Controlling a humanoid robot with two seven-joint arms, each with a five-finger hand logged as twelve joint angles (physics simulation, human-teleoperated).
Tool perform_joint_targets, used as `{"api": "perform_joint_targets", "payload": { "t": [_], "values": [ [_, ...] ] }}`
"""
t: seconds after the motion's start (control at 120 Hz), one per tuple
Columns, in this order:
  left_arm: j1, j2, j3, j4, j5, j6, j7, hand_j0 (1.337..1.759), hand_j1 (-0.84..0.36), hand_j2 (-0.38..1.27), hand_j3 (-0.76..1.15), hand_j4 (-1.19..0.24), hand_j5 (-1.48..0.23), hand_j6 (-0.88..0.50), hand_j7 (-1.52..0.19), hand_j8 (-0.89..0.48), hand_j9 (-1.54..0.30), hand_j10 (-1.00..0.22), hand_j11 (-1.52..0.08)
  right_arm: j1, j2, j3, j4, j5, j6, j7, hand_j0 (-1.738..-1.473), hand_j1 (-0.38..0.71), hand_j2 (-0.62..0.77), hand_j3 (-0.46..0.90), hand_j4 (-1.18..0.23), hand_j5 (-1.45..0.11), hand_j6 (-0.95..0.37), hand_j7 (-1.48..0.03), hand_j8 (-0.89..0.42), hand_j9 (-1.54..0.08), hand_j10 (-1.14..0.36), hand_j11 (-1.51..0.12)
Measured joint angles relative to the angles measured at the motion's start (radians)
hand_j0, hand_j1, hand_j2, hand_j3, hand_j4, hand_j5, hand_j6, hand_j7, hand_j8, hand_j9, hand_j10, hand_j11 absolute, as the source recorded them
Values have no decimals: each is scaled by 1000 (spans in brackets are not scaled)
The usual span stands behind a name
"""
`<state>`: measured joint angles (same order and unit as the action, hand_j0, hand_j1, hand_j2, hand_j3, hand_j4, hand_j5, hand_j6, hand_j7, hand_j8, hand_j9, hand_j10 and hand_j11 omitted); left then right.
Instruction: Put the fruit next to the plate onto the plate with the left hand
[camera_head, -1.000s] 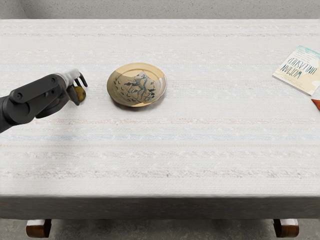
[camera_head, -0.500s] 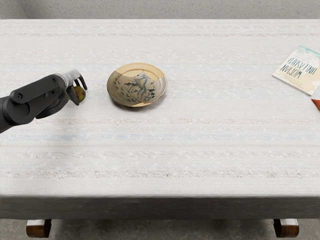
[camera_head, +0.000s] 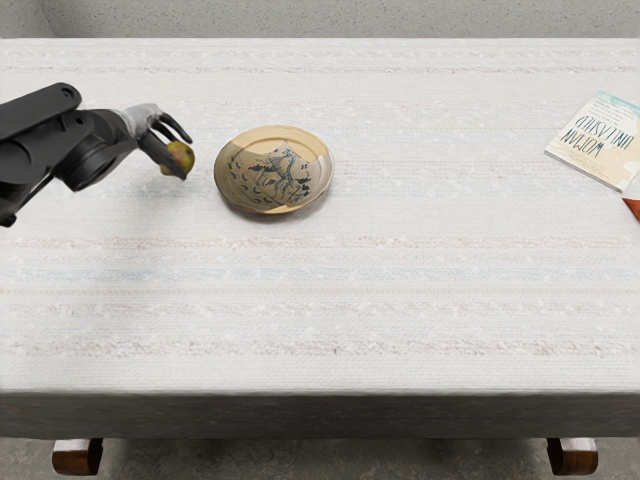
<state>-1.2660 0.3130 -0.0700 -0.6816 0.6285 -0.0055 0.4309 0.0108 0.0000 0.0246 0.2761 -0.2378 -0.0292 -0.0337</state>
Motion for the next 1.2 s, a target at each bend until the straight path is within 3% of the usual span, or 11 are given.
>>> {"api": "perform_joint_targets", "payload": {
  "t": [0.242,0.75,1.2],
  "values": [
    [-48,29,-2,-1,-139,-5,1,1658,-324,394,0,-608,-808,-470,-805,-457,-803,-598,-804,0,0,0,0,0,0,0,-1658,-349,0,0,0,0,0,0,0,0,0,0],
    [-64,-17,-43,-5,-163,-85,5,1658,-378,503,0,-607,-810,-455,-795,-464,-800,-612,-800,0,0,0,0,0,0,0,-1658,-349,0,0,0,0,0,0,0,0,0,0],
    [-60,-94,-40,-7,-162,-86,9,1658,-281,359,0,-567,-763,-450,-749,-467,-750,-575,-750,1,0,0,0,0,0,0,-1658,-349,0,0,0,0,0,0,0,0,0,0]
  ]
}}
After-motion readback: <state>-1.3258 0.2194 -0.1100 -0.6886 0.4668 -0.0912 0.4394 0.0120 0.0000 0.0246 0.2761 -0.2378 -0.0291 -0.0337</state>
